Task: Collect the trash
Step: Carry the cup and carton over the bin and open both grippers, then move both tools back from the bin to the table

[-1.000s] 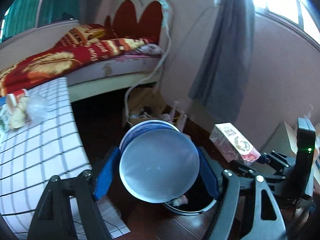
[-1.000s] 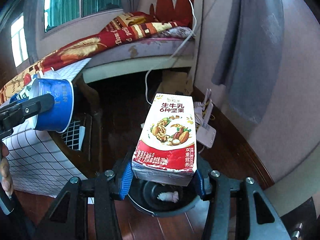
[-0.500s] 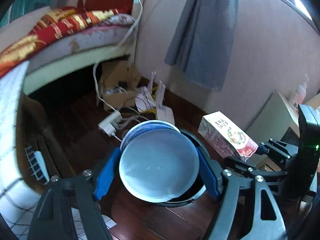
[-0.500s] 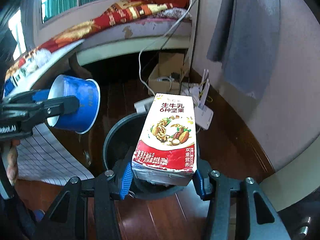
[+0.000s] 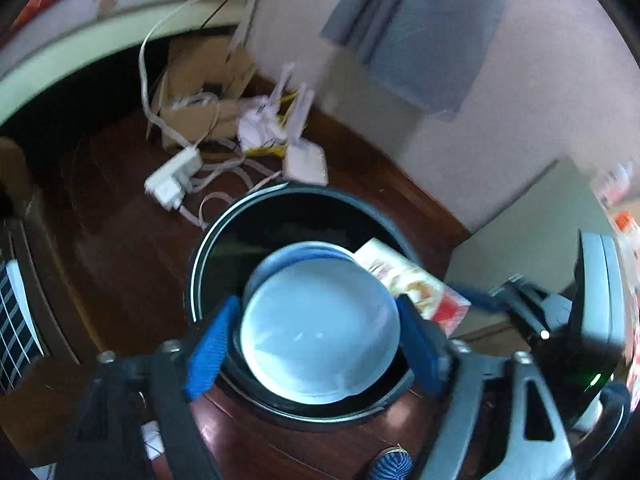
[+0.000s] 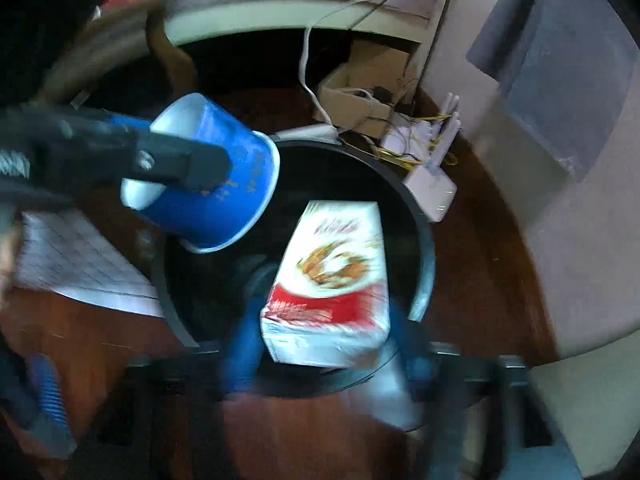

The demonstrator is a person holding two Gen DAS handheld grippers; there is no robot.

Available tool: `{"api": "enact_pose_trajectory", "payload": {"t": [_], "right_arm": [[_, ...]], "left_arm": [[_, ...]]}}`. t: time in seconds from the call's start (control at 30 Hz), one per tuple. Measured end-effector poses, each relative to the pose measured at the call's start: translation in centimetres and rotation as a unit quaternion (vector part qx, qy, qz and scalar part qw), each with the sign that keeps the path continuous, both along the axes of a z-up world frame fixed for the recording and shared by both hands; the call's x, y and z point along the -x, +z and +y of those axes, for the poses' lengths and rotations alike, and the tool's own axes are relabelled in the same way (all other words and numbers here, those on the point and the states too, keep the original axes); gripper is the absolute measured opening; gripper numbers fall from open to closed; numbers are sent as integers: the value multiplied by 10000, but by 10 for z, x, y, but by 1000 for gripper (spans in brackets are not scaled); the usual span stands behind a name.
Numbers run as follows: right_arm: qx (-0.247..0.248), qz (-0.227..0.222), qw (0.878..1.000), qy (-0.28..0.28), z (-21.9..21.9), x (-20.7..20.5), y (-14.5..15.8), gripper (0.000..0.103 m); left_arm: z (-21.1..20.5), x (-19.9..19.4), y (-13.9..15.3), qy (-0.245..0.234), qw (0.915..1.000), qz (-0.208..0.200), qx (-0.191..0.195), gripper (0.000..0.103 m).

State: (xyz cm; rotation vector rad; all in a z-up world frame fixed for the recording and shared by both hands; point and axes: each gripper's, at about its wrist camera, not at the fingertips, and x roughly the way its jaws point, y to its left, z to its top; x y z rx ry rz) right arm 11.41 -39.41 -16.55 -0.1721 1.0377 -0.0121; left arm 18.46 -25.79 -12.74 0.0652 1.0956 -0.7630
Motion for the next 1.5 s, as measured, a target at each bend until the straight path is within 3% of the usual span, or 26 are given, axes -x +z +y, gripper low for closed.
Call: {"api": "enact_pose_trajectory", "payload": {"t": [0.07, 0.3, 0.57, 0.8, 1.27, 1.5], "right_arm": [[99, -67, 9999, -72, -3, 0, -4, 100], [-9, 4, 9990, -444, -18, -4, -3, 100], [-87, -52, 9983, -582, -13, 1, 12, 100], [-80, -258, 9976, -640, -2, 11, 38, 103], [-232, -895, 9935, -658, 48, 33, 114, 103], [-273, -1339, 9903, -248, 101, 33, 153, 103]], "left_arm": [[2, -2, -6, 168, 9998, 11, -139, 97], [21, 2, -9, 578, 9966, -211, -554, 100], [35, 9, 0, 650, 9954, -369, -594, 100], [54, 32, 31, 835, 9917, -772, -607, 101], [112, 71, 105, 1552, 9745, -1541, -508, 102], [163, 81, 132, 2206, 9534, -1996, -498, 102]]}}
